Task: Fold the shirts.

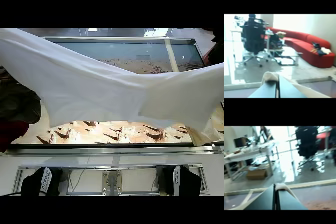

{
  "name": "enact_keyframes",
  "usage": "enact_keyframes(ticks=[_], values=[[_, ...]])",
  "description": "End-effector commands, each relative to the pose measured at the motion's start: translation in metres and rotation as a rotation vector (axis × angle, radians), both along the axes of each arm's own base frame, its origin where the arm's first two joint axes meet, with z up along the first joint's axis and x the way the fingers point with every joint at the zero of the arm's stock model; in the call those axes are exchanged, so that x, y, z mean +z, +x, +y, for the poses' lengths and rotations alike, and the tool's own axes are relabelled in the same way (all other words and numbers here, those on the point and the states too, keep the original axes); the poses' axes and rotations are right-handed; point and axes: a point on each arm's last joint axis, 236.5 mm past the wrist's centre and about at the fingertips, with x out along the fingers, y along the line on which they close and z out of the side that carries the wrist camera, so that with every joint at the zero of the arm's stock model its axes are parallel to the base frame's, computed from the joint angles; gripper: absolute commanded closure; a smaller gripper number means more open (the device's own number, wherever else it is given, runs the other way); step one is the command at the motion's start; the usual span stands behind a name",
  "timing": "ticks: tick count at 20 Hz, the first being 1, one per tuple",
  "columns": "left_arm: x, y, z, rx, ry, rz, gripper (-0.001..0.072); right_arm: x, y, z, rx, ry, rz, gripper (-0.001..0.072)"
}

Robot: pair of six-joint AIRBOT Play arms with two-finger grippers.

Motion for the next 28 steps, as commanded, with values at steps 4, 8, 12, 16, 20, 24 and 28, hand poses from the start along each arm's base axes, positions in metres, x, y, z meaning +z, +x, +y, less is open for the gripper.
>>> enact_keyframes(ticks=[4, 8, 12, 16, 20, 24, 28], values=[[-0.084, 0.041, 0.029, 0.029, -0.007, 0.403, 0.0702, -0.041, 0.071, -0.025, 0.143, 0.069, 0.240, 0.0689], [-0.208, 0.118, 0.008, -0.121, -0.015, 0.731, 0.0703, -0.134, 0.159, -0.049, 0.304, 0.249, 0.428, 0.0690], [-0.326, 0.220, 0.000, 0.049, 0.047, 0.850, 0.0702, -0.271, 0.257, -0.044, 0.245, 0.241, 0.661, 0.0690], [-0.412, 0.288, 0.002, 0.157, -0.071, 0.885, 0.0702, -0.379, 0.331, -0.034, 0.141, 0.281, 0.749, 0.0691], [-0.410, 0.324, 0.019, 0.213, -0.036, 0.829, 0.0702, -0.420, 0.363, -0.038, 0.137, 0.274, 0.808, 0.0691], [-0.412, 0.309, 0.026, 0.220, 0.046, 0.914, 0.0702, -0.415, 0.347, -0.018, 0.259, 0.160, 0.891, 0.0690], [-0.470, 0.238, 0.027, 0.168, 0.203, 1.265, 0.0702, -0.433, 0.298, -0.003, 0.345, 0.114, 1.094, 0.0690]])
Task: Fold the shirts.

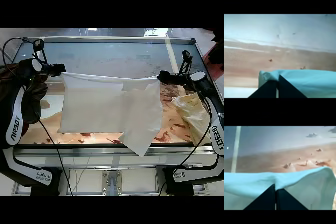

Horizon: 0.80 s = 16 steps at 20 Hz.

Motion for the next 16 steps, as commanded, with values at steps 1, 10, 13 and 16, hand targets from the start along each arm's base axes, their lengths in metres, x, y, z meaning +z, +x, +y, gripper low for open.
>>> enact_keyframes(ticks=[1, 10, 13, 16], values=[[-0.044, -0.058, 0.007, -0.064, 0.076, 0.285, 0.0702, -0.025, -0.044, 0.010, 0.103, -0.039, 0.195, 0.0690], [-0.091, -0.088, -0.022, -0.061, -0.068, 0.390, 0.0699, -0.112, -0.090, 0.019, 0.059, -0.047, 0.361, 0.0684], [-0.078, -0.085, -0.032, -0.097, -0.099, 0.375, 0.0516, -0.102, -0.088, 0.011, 0.010, -0.009, 0.379, 0.0443], [-0.022, -0.084, -0.033, -0.185, -0.054, 0.298, 0.0196, -0.061, -0.105, 0.002, 0.063, 0.022, 0.411, 0.0376]])
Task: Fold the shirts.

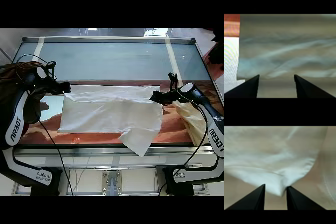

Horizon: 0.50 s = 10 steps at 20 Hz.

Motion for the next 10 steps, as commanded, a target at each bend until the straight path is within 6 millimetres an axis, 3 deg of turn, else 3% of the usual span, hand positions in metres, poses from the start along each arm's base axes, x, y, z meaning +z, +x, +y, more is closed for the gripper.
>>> enact_keyframes(ticks=[1, 3, 5, 8, 9, 10], values=[[0.059, -0.003, -0.002, -0.088, 0.022, -0.098, 0.0197, 0.040, -0.025, -0.013, 0.021, 0.027, 0.039, 0.0376], [0.104, -0.010, 0.008, -0.083, 0.064, -0.189, 0.0197, 0.062, -0.059, -0.031, 0.024, -0.024, 0.080, 0.0376], [0.137, -0.020, 0.014, -0.078, 0.089, -0.253, 0.0198, 0.057, -0.117, -0.033, 0.035, -0.052, 0.203, 0.0367], [0.156, -0.035, 0.015, -0.083, 0.097, -0.268, 0.0198, 0.028, -0.199, -0.006, 0.010, 0.017, 0.352, 0.0333], [0.157, -0.039, 0.014, -0.086, 0.094, -0.261, 0.0198, 0.018, -0.219, -0.001, -0.015, 0.025, 0.387, 0.0270], [0.157, -0.041, 0.013, -0.088, 0.093, -0.257, 0.0198, 0.009, -0.238, 0.004, -0.044, 0.037, 0.420, 0.0260]])
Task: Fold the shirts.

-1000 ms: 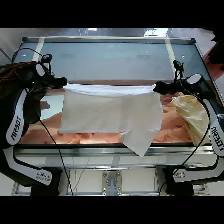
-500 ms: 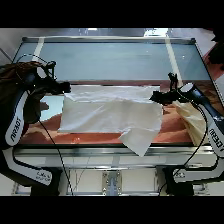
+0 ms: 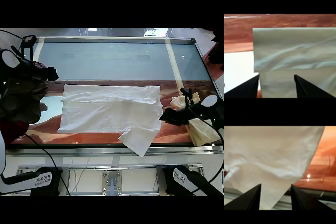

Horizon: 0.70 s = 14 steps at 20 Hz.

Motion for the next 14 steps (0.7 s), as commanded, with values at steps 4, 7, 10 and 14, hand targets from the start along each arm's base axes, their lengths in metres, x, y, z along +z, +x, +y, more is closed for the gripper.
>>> enact_keyframes(ticks=[4, 7, 10, 14], values=[[0.016, -0.013, -0.012, -0.030, -0.039, -0.009, 0.0199, -0.054, -0.098, 0.025, -0.167, 0.044, 0.185, 0.0202], [0.018, -0.013, -0.019, -0.047, -0.067, -0.013, 0.0199, -0.068, -0.080, 0.038, -0.280, 0.121, 0.118, 0.0203], [0.018, -0.013, -0.019, -0.047, -0.067, -0.013, 0.0199, -0.075, -0.060, 0.044, -0.400, 0.185, 0.051, 0.0204], [0.018, -0.013, -0.019, -0.048, -0.067, -0.013, 0.0199, -0.087, -0.070, 0.047, -0.420, 0.192, 0.078, 0.0205]])
